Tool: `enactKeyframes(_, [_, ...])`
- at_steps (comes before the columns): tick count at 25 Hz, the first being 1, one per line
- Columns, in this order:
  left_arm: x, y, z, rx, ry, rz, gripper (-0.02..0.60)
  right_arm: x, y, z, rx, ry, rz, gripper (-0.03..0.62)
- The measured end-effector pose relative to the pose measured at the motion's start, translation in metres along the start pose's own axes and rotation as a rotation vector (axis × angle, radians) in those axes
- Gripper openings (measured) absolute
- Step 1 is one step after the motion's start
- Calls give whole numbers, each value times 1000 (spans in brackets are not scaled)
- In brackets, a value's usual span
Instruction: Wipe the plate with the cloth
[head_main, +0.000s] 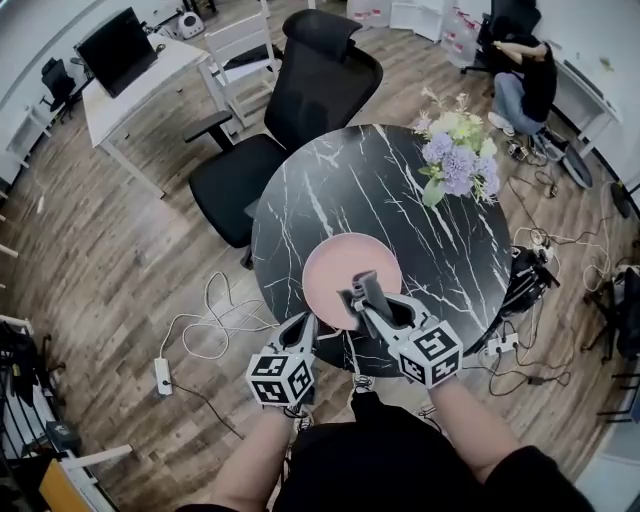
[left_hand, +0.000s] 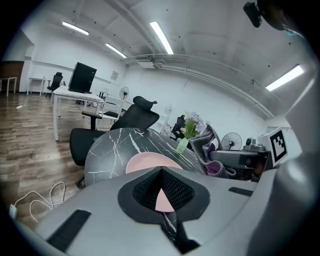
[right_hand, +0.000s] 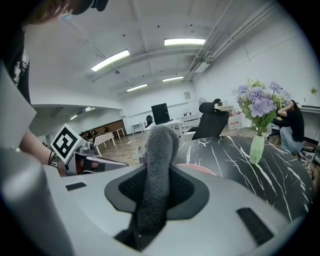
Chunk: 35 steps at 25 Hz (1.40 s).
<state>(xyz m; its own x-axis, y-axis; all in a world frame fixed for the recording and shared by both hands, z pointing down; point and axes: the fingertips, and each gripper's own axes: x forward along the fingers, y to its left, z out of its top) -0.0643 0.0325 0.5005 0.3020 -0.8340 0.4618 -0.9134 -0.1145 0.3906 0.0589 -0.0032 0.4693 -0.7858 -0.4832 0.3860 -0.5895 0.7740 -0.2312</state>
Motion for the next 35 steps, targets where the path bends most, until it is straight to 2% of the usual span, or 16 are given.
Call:
enactKeyframes(14, [36,28,-23,-75,105,182,20,31,-36,-23,76,60,93,107])
enactKeyframes(20, [42,31,-31,-92,155,221,23,31,-37,-33,94,84,120,107])
enactKeyframes(21, [44,32,-31,-93,161,229,32,30,-37,-35,93,85,122,107])
enactKeyframes(23, [48,34,-32,-95,175,244,106,29,-39,-37,92,89,123,107])
enactKeyframes(25, [51,35,-34,-94,192,255,117,29,-40,-39,94,96,122,107])
enactKeyframes(35, [72,64,-50,-144,283,274,123,30,-43,-56,108,152,101,107])
